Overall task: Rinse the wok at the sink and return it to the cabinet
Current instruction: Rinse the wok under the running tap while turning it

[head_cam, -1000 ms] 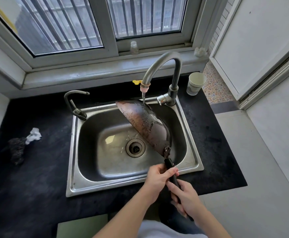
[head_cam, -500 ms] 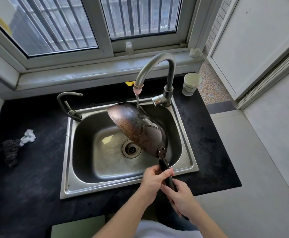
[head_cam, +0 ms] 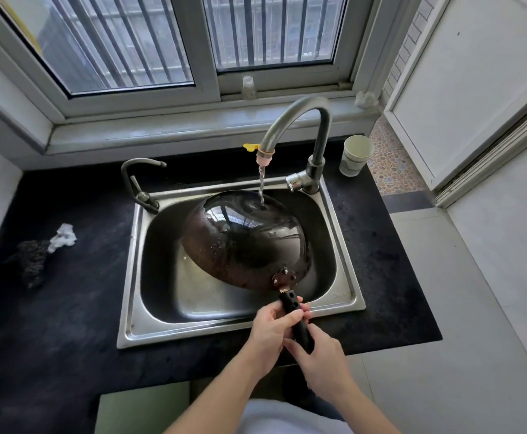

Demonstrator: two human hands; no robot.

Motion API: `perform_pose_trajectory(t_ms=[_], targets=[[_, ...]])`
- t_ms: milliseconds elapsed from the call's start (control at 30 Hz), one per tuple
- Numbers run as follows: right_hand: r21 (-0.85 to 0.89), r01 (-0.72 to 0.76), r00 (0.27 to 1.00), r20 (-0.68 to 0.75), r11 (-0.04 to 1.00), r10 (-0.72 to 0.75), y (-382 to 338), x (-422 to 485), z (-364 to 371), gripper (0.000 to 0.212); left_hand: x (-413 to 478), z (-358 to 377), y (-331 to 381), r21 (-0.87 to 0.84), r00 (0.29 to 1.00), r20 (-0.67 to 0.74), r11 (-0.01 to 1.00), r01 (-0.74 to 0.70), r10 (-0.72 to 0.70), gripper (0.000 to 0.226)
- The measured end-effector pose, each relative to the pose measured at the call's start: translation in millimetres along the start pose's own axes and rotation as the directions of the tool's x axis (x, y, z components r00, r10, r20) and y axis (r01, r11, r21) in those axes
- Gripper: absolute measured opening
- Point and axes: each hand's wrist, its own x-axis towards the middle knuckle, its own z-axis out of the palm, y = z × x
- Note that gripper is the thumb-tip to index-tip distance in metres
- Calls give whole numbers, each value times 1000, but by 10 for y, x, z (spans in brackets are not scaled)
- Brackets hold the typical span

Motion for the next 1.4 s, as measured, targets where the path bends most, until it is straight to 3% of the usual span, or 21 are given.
perform_pose_trajectory(t_ms=[267, 600, 767, 933, 1400], targets=[[-192, 88, 995, -25, 977, -95, 74, -48, 186, 27, -160, -114, -28, -109, 999, -46, 994, -9, 4, 24], [-420, 149, 973, -97, 895, -208, 6, -122, 234, 16, -205, -132, -17, -195, 998, -63, 980, -29, 17, 24], [-559, 131, 959, -136, 818, -247, -72, -76, 185, 14, -133, -82, 48, -334, 999, -42, 943, -18, 4, 25], [-697, 138, 932, -150, 703, -331, -126, 7, 80, 31, -68, -40, 116, -418, 1000, 7, 908, -7, 11, 31], [-629, 225, 878, -201, 744, -435, -253, 409, -144, 28, 217, 132, 444, -347, 989, 16, 928, -132, 146, 20]])
